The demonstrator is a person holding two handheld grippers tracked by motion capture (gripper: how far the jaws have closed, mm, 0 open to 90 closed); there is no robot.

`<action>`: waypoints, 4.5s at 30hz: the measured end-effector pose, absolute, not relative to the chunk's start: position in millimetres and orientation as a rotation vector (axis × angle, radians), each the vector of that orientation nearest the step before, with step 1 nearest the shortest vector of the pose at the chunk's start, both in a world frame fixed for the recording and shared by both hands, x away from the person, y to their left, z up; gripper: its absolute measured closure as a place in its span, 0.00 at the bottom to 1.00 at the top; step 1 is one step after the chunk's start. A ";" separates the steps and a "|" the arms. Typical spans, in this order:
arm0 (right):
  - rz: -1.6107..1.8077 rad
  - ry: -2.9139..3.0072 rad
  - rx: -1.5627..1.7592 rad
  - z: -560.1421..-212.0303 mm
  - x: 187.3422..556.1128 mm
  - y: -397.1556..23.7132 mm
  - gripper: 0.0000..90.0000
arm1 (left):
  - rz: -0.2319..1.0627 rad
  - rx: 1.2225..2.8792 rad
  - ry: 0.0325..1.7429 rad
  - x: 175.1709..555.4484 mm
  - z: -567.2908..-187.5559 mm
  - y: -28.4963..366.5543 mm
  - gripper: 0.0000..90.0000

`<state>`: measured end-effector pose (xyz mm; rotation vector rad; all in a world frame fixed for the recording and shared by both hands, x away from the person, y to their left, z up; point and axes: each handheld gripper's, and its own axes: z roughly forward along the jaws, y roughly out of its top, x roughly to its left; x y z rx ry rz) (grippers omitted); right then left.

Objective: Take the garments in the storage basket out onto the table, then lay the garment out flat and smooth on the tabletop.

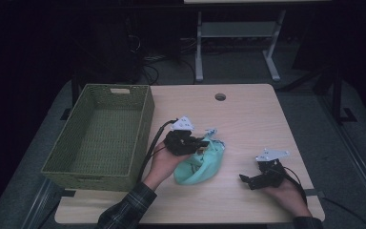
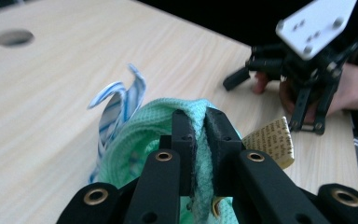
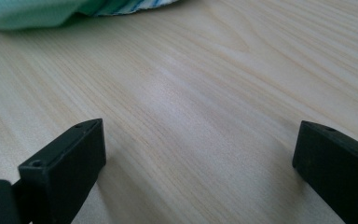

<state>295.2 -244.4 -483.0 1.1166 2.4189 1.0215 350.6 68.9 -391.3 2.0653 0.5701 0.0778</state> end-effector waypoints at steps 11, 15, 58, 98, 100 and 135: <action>1.022 2.420 1.119 -483.0 295.0 -244.1 0.03 | 0.019 2.189 0.571 348.8 -433.5 47.5 0.90; 1.022 2.421 1.118 -482.9 294.9 -244.1 0.03 | 0.006 2.220 0.579 348.5 -444.7 42.2 0.90; 1.022 2.423 1.114 -482.9 294.1 -243.7 0.03 | 0.093 2.213 0.633 303.6 -422.0 106.2 0.64; 1.106 2.399 1.112 -461.5 302.1 -241.1 0.38 | 0.070 2.449 0.685 294.9 -453.2 114.3 0.99; 1.136 2.389 1.109 -456.9 305.4 -242.0 0.44 | 0.071 2.453 0.687 294.9 -452.8 113.9 0.99; 1.158 2.435 1.087 -459.4 387.2 -192.4 0.66 | 0.036 2.447 0.723 297.4 -452.5 113.2 0.99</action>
